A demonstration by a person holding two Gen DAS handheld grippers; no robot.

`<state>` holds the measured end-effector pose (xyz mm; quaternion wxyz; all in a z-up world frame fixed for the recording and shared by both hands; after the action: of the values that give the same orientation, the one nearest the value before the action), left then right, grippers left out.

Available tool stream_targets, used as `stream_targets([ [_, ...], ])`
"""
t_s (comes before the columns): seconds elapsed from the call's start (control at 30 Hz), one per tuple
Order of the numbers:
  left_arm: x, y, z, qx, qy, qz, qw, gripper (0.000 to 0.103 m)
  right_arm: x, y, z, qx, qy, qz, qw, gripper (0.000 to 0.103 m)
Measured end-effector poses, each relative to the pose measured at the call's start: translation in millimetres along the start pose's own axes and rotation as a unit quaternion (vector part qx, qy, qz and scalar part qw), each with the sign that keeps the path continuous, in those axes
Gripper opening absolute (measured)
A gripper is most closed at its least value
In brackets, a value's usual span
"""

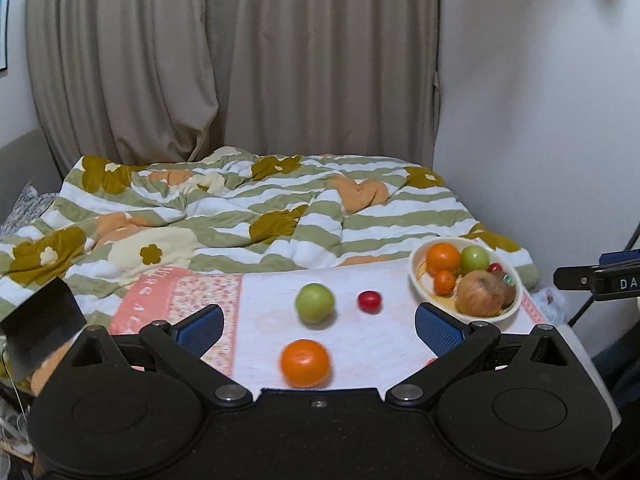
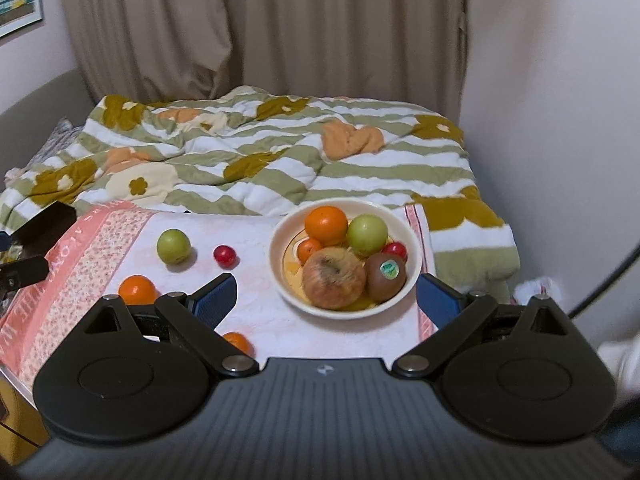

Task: Organize fruits
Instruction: 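Withdraw both tools from the bowl toward the orange and mandarin, then grasp the large orange with the left tool while the right tool grasps the small mandarin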

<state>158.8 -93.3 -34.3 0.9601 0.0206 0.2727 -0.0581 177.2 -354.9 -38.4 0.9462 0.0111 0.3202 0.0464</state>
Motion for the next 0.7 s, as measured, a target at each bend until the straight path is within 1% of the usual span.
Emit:
stream_targets([
  [0.13,6,22,-7,0.024,0.008,-0.017,0.9995,0.103,-3,22,-15,0.021,0.011,-0.02,1.0,0.103],
  [0.23,13,32,-15,0.039,0.016,-0.048,0.998,0.103,0,41,-30,0.032,0.02,-0.037,0.999,0.103],
  [0.3,21,37,-22,0.054,0.029,-0.06,0.9963,0.103,4,50,-38,0.039,0.028,-0.046,0.998,0.103],
  [0.37,32,40,-29,0.069,0.043,-0.07,0.9942,0.103,12,58,-48,0.047,0.037,-0.054,0.997,0.103],
  [0.53,63,44,-49,0.084,0.078,-0.097,0.9887,0.103,35,72,-71,0.059,0.06,-0.06,0.995,0.103],
  [0.7,99,40,-65,0.088,0.11,-0.12,0.9827,0.103,64,80,-91,0.061,0.084,-0.065,0.992,0.103],
])
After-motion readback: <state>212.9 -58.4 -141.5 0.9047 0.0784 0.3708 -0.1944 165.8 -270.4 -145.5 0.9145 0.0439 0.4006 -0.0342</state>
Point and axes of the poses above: each gripper's, at about its wrist camera, not at the fingertips, and x roughly the way its jaws point, y to its left, z to its top, the point moved 9 cm from there along x, roughly the way its jaws point, and after that the axes turned 3 degrees about -y, right-handed, at the moved point
